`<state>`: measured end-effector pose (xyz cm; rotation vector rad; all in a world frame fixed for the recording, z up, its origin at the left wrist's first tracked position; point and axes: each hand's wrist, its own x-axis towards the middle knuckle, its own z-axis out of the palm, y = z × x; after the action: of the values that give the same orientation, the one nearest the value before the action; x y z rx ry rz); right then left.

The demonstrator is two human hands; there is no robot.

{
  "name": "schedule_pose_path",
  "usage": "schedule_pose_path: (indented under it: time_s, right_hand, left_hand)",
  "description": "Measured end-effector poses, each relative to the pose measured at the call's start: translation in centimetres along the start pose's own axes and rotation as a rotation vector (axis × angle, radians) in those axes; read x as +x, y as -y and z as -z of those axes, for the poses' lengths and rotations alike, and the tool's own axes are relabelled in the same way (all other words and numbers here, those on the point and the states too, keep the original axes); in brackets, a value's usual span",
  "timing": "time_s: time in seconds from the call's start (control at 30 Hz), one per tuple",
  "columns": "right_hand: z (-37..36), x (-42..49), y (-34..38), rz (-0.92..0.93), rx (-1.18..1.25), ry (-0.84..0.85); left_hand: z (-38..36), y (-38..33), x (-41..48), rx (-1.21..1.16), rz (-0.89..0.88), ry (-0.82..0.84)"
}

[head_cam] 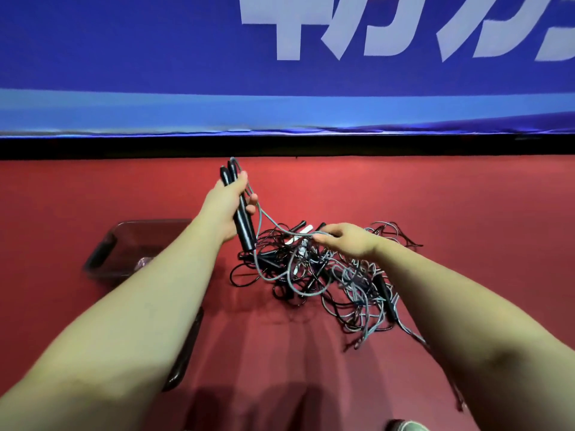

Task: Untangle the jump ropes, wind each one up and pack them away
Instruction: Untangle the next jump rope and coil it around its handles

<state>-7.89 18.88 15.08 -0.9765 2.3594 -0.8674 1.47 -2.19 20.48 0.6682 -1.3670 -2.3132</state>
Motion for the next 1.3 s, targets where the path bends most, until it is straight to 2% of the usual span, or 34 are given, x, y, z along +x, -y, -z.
schedule_pose_path:
  time_s: [0.1,0.17,0.23,0.3,0.4,0.47,0.5,0.53,0.6,0.67,0.77,0.9,0.97,1.03,1.1,1.2,1.3]
  right_hand:
    - [-0.2,-0.2,0.0,-0.02,-0.052,0.1]
    - [-0.4,-0.7,-1.9,-0.105,-0.042,0.082]
    - [-0.4,-1.8,-5.3,-0.247,-0.241,0.017]
    - [0.0,-3.7,-10.3,-0.472,-0.471,0.059]
    - [0.1,-5.7,-15.8,-0.764,-0.672,0.281]
    - [0.4,-6.3,-14.6,-0.815,-0.573,0.383]
    - [0.7,-6.4,-12.6,-0.831,-0.342,0.442]
    - [0.9,-5.9,-11.0,-0.817,-0.041,0.48]
    - [1.6,-4.6,-7.9,-0.645,0.359,0.361]
    - [2.3,-2.9,-5.5,-0.406,0.514,0.219]
    - [2.2,-1.0,-1.6,-0.158,0.701,0.135]
    - [0.7,0.3,1.6,-0.026,0.724,0.176]
    - [0.2,0.1,2.7,-0.056,0.752,0.278]
    - [0.1,-0.6,3.6,-0.067,0.804,0.43]
    - [0.6,-1.2,4.4,-0.059,0.817,0.501]
    - [1.1,-1.6,5.5,-0.077,0.846,0.482]
    - [0.7,-1.3,6.6,-0.031,0.937,0.419]
  left_hand:
    - [1.3,0.2,1.1,-0.348,0.07,0.033]
    - [1.8,-0.1,1.9,-0.446,0.061,-0.005]
    - [2.2,0.1,2.3,-0.465,0.061,-0.054]
    - [2.3,0.7,2.2,-0.442,0.102,-0.108]
    - [1.8,1.7,1.6,-0.35,0.206,-0.099]
    - [1.2,2.4,1.1,-0.192,0.254,-0.017]
    - [0.8,2.6,1.0,-0.057,0.272,0.041]
    - [0.4,2.7,0.7,0.105,0.288,0.112]
    - [-0.5,2.7,0.0,0.468,0.32,0.273]
    - [-1.5,2.4,-0.9,0.79,0.329,0.421]
    - [-2.3,1.7,-2.0,0.998,0.302,0.516]
    - [-2.1,0.7,-2.6,1.027,0.325,0.657]
    - [-1.6,0.3,-2.9,1.034,0.356,0.744]
    - [-1.0,-0.2,-3.2,1.037,0.368,0.776]
    - [0.1,-0.4,-3.1,0.999,0.373,0.806]
    - [1.8,-0.2,-2.5,0.843,0.395,0.853]
    - [2.3,0.6,-2.2,0.804,0.284,0.807]
